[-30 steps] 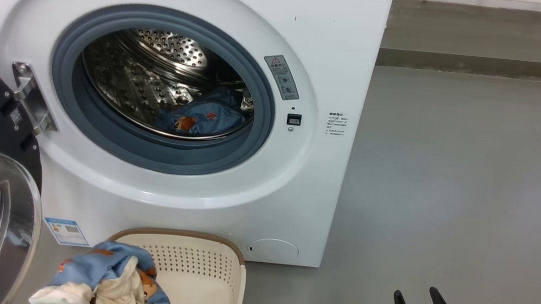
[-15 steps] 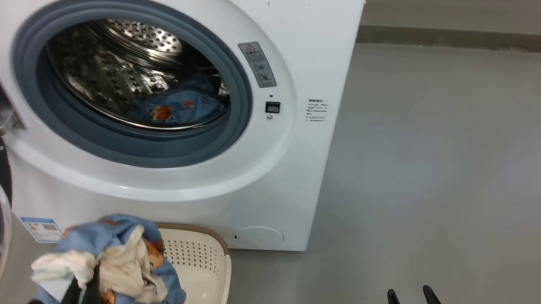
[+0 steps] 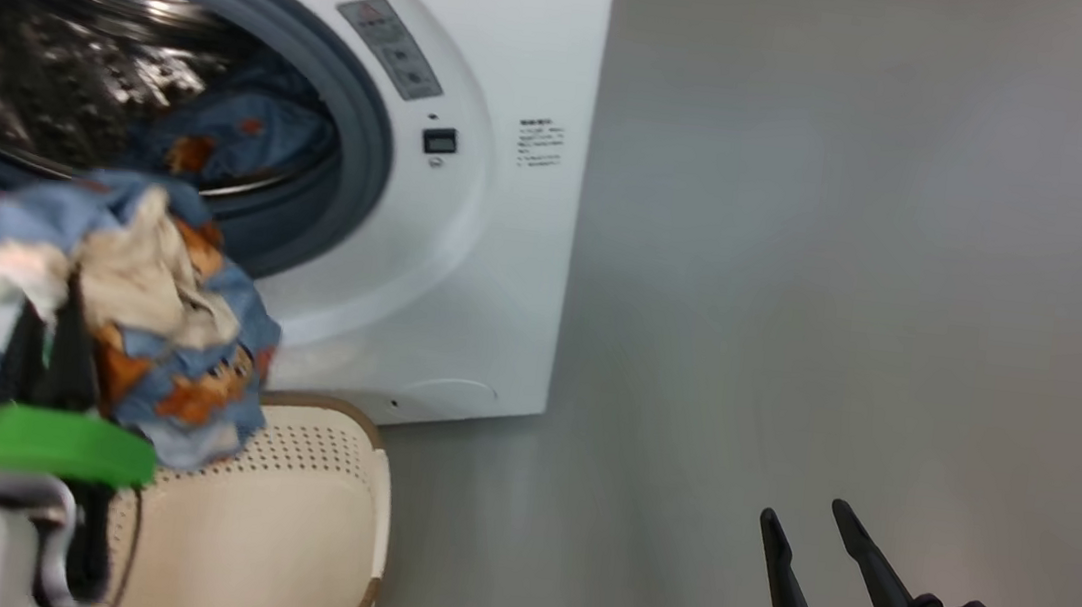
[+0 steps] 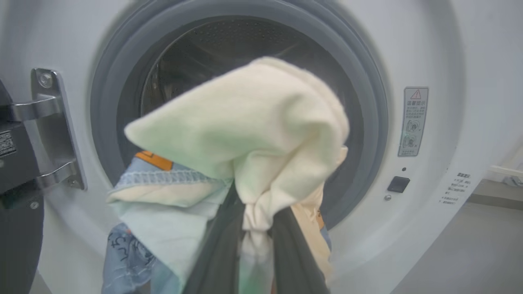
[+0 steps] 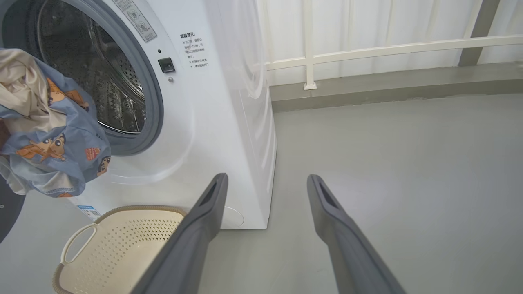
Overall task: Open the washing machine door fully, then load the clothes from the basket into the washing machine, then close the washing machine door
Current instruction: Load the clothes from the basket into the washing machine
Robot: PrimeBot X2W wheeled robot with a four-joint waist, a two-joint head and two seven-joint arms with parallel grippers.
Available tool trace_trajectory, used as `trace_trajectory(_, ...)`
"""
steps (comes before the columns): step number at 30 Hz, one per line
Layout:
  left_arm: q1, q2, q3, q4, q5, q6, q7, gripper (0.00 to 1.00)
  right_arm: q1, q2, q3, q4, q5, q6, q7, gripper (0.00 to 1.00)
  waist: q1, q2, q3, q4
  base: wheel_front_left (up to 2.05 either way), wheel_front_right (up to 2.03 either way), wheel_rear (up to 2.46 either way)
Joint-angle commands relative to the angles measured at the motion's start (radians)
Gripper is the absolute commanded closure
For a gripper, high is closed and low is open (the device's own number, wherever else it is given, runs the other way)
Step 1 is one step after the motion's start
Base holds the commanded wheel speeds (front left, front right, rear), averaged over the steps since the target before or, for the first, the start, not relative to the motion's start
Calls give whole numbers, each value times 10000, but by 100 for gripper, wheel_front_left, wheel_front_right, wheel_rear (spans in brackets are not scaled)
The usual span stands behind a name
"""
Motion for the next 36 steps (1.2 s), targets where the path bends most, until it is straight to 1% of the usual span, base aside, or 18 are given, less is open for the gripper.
trace_trajectory(1, -954, 536, 467, 136, 177, -36, -74, 100, -425, -40, 347, -217, 107, 16, -49, 0, 0, -1, 881, -838, 0, 0, 0)
trace_trajectory(4, -1921, 941, 616, 773, 340, -52, -74, 100, -579, -40, 467, -176, 140, 16, -49, 0, 0, -1, 1219, -1092, 0, 0, 0)
trace_trajectory(5, -1921, 941, 616, 773, 340, -52, -74, 100, -579, -40, 467, -176, 140, 16, -49, 0, 0, -1, 1219, -1092, 0, 0, 0)
trace_trajectory(14, -4612, 2065, 718, 3407, 743, -120, -74, 100, -979, -40, 917, -72, 107, 16, -49, 0, 0, -1, 2493, -1648, 0, 0, 0)
trace_trajectory(21, -6479, 2653, 747, 4916, 1073, -163, -74, 100, -1232, -67, 1052, 1, 0, 16, -49, 0, 0, -1, 3470, -1869, 0, 0, 0)
trace_trajectory(25, -7285, 2894, 808, 5479, 1213, -127, -74, 100, -1319, -145, 1123, -35, 36, 16, -49, 0, 0, -1, 3848, -1950, 0, 0, 0)
trace_trajectory(30, -8329, 3328, 857, 6032, 1398, -45, -74, 100, -1330, -234, 1191, -21, 101, 16, -49, 0, 0, -1, 4252, -2023, 0, 0, 0)
trace_trajectory(36, -9329, 3369, 847, 6162, 1524, 60, -74, 100, -1240, -298, 1122, -68, 188, 16, -49, 0, 0, -1, 4666, -2013, 0, 0, 0)
